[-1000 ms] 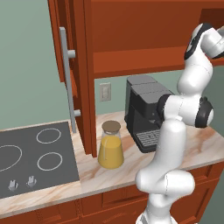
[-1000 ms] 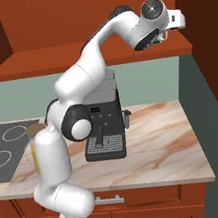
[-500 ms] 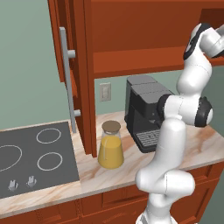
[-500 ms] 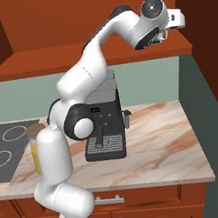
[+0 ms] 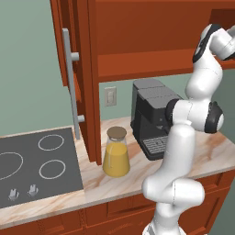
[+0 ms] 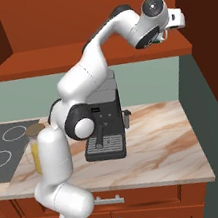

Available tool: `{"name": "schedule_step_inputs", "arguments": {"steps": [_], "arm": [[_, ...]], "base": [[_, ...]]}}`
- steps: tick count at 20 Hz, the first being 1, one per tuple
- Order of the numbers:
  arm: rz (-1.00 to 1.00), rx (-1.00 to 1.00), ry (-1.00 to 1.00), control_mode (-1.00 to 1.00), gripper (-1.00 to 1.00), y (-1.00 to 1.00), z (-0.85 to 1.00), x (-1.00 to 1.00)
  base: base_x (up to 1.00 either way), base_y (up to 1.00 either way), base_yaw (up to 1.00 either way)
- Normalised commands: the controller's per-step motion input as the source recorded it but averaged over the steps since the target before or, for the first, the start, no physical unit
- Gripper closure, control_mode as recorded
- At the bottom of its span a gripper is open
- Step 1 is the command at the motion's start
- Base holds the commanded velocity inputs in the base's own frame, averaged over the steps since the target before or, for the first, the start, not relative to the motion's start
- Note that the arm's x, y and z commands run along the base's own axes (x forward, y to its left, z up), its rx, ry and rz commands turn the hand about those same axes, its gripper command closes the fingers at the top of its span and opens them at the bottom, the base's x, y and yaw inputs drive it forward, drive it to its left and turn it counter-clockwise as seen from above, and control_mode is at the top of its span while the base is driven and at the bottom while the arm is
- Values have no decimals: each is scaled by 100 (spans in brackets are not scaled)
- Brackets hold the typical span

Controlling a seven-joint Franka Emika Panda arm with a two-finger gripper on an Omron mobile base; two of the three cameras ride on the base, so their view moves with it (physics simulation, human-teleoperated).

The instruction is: There is a tray on the dining counter. Grab the cup, mug, and pitcher and place them on the tray. The pitcher may be placed next to the tray if it cannot fit the tray.

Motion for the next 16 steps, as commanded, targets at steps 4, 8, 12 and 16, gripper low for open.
{"name": "schedule_step_inputs", "arguments": {"steps": [4,8,12,16], "arm": [[3,0,0,-100,-100,14,-1,0],[3,0,0,-100,-100,16,0,0],[3,0,0,-100,-100,6,0,0],[2,0,0,-100,-100,1,0,0]], "base": [[0,0,0],[0,0,0],[0,0,0],[0,0,0]]}}
